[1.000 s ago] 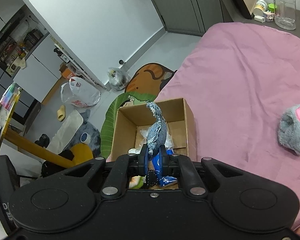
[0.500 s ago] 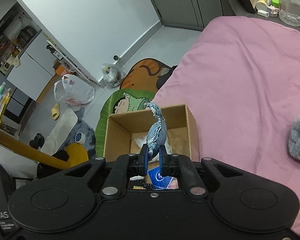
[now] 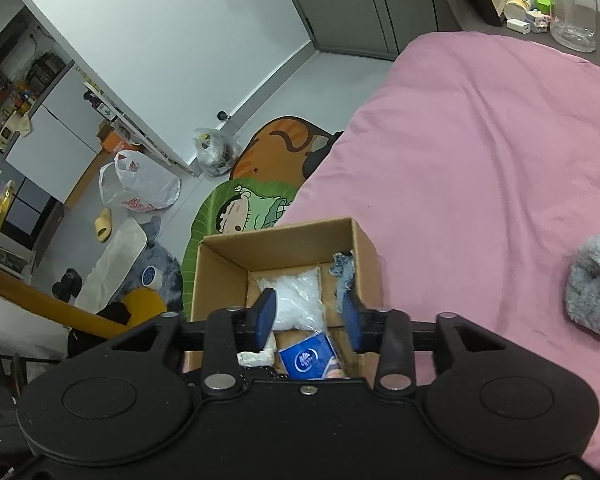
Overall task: Organize soft objects
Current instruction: 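Open both tools to drop hamburger and elephant plush into box, then move both tools toward the grey plush with pink paw pads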
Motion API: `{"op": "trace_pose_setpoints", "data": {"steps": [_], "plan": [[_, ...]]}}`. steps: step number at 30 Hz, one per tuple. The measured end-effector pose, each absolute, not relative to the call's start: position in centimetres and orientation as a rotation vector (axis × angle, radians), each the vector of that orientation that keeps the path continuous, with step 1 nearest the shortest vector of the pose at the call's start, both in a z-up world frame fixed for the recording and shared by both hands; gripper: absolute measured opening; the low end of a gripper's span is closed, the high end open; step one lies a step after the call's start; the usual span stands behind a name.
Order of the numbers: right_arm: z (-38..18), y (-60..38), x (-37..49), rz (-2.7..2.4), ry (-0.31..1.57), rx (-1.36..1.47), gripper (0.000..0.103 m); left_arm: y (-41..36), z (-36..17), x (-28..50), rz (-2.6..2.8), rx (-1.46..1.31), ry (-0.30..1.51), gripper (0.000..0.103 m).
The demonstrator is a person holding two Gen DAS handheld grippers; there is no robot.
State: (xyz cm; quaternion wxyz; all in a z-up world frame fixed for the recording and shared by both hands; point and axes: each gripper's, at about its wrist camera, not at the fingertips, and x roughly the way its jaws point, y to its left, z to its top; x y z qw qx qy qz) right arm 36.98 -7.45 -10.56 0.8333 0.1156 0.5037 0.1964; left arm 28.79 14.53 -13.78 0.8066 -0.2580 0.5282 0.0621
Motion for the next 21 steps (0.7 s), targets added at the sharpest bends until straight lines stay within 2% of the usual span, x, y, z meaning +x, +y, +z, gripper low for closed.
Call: {"op": "trace_pose_setpoints", "data": {"steps": [1,3,8,9,10,14,16,21], "plan": [[-10.4,-7.5,36.9,0.417,1.066,0.243,0.048,14.4,-13.6,28.7,0.134,-0.544,1.131,0.071],[-10.1,-7.8,36.6,0.418,1.064,0.241,0.054,14.2,-13.2,28.4,0.134,-0.530,1.125,0.077],[-9.4,-8.7,35.8,0.424,1.055,0.245,0.073,13.8,-12.1,27.8,0.144,-0.503,1.110,0.082],[-9.2,-8.9,35.6,0.425,1.053,0.247,0.077,13.7,-11.8,27.6,0.148,-0.490,1.106,0.086],[-9.0,-9.2,35.4,0.428,1.049,0.248,0.078,13.5,-11.5,27.5,0.150,-0.481,1.103,0.090],[-8.3,-10.1,34.6,0.433,1.040,0.245,0.090,13.2,-10.6,26.7,0.157,-0.473,1.085,0.095],[-7.9,-10.6,34.2,0.442,1.031,0.247,0.093,13.0,-10.0,26.3,0.168,-0.454,1.071,0.103],[-6.9,-11.8,32.9,0.469,0.995,0.247,0.098,12.3,-8.8,25.2,0.159,-0.431,1.044,0.103]]}}
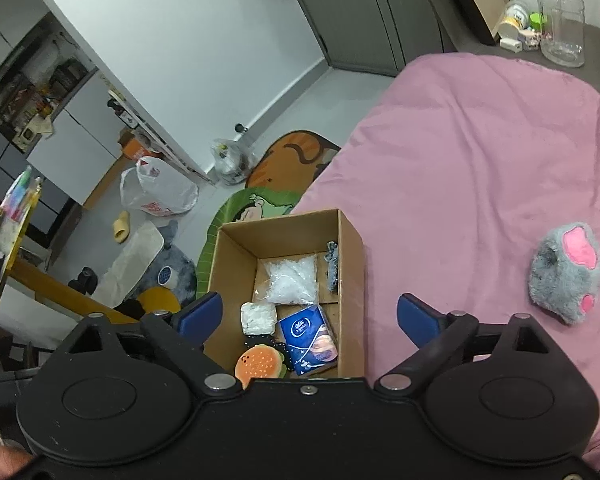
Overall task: Organize soft objects
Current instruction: 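Move both tools toward the grey plush with pink paw pads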
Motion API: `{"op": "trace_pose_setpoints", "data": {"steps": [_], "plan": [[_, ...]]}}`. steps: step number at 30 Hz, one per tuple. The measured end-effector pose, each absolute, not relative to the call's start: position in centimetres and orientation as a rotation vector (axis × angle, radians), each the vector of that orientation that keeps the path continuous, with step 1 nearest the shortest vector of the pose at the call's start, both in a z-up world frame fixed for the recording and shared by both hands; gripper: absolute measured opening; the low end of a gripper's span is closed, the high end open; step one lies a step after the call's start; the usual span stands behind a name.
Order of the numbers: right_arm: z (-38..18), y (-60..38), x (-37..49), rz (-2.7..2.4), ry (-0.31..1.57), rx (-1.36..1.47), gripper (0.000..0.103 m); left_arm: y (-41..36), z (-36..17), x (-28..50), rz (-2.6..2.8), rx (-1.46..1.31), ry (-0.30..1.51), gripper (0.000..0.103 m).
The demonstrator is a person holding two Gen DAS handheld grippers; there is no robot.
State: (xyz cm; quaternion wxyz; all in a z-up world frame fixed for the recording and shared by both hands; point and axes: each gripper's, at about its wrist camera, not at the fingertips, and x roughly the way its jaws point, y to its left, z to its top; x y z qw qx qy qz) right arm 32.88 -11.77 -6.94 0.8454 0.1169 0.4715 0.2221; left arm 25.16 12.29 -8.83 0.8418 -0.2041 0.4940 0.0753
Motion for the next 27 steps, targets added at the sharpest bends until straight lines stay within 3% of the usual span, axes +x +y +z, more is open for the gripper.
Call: {"op": "trace_pose_setpoints", "data": {"steps": [9,27], "plan": [[-5.5,-13.9,30.3,0.497,0.908,0.224,0.103,10.8,-6.8,22.7,0.151,-0.404,0.974,0.103],[-4.2,-19.2,26.4,0.523,0.873,0.173,0.103,5.3,-4.3,19.6,0.128,-0.305,0.959,0.103]]}}
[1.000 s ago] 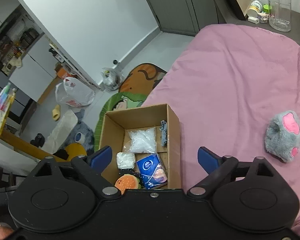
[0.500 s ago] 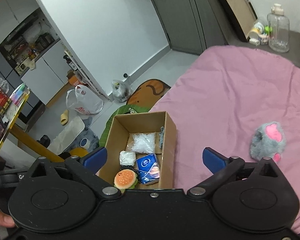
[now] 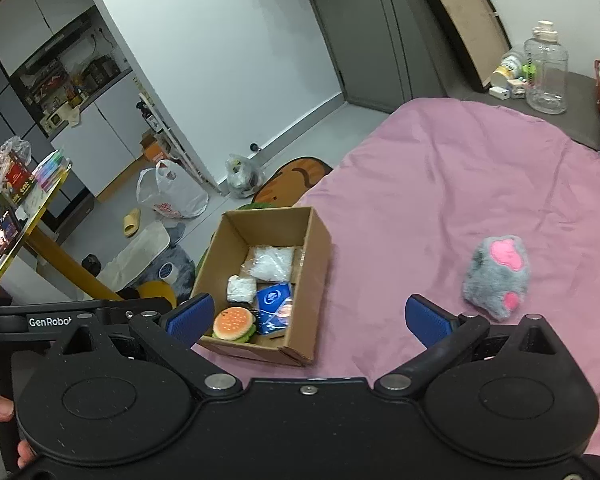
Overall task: Organize soft objects
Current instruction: 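Move both tools toward the grey plush with pink paw pads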
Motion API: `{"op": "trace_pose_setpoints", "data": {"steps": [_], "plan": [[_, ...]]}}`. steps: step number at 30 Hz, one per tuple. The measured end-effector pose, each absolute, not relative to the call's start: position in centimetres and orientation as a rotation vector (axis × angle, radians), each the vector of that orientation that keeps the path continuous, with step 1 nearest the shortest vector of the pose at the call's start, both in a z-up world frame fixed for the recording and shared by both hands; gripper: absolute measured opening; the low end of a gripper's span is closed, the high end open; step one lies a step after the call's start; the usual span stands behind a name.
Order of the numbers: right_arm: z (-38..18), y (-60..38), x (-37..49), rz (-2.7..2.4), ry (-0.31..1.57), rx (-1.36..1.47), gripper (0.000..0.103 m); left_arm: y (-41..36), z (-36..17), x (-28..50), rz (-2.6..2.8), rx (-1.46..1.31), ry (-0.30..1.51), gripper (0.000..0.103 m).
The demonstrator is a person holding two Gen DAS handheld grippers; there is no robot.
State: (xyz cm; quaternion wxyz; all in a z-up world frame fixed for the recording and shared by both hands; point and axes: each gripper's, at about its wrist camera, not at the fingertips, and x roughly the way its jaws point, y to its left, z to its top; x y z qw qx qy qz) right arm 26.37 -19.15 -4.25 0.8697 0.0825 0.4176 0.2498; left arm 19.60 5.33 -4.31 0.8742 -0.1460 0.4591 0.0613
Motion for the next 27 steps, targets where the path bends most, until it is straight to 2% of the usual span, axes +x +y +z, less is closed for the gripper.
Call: {"op": "trace_pose_setpoints", "data": {"steps": [27], "plan": [[-5.6,-28.8,25.5,0.470,0.855,0.258,0.103,-2.3,-3.6,19.7,0.090,-0.276,0.932,0.103]]}}
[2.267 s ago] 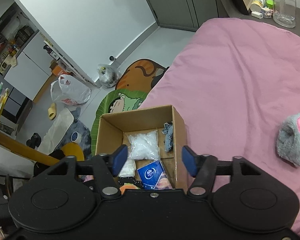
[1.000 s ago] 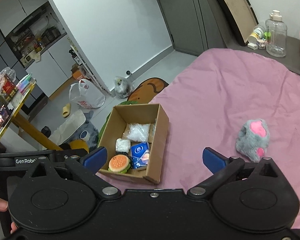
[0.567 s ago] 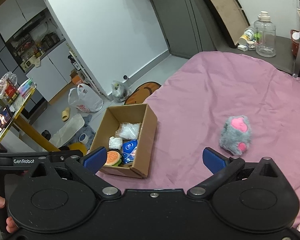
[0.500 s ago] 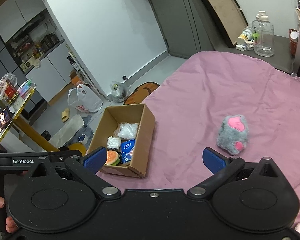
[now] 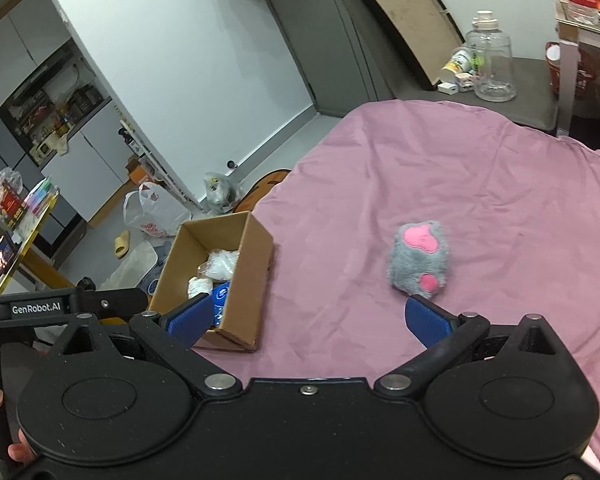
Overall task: Organize soft objects
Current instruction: 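Move both tools toward the grey plush with pink paw pads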
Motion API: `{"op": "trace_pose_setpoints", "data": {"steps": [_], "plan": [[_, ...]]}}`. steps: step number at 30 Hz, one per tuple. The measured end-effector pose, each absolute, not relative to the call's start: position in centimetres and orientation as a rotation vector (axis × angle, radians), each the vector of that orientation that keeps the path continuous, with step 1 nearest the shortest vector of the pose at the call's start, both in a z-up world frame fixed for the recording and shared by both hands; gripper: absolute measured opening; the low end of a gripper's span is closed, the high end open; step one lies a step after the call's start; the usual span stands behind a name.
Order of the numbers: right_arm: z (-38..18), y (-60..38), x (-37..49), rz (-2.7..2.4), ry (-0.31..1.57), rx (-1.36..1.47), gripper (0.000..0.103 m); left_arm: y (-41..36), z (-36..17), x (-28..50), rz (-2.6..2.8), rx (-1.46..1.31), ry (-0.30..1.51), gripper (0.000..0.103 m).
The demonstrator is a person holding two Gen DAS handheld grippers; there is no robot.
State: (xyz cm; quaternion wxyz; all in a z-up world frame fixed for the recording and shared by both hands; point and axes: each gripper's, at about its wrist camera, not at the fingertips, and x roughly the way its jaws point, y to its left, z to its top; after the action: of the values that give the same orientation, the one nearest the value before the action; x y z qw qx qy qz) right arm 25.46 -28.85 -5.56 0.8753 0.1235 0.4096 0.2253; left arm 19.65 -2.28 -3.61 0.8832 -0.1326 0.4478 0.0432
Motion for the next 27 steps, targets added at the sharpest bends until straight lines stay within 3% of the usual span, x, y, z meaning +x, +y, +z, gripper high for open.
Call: {"op": "trace_pose_setpoints", "data": {"steps": [27], "plan": [[-10.7,-35.0,30.9,0.417,0.923,0.394,0.100,-10.2,-6.9,26.3,0.005,-0.196,0.966,0.097]]}}
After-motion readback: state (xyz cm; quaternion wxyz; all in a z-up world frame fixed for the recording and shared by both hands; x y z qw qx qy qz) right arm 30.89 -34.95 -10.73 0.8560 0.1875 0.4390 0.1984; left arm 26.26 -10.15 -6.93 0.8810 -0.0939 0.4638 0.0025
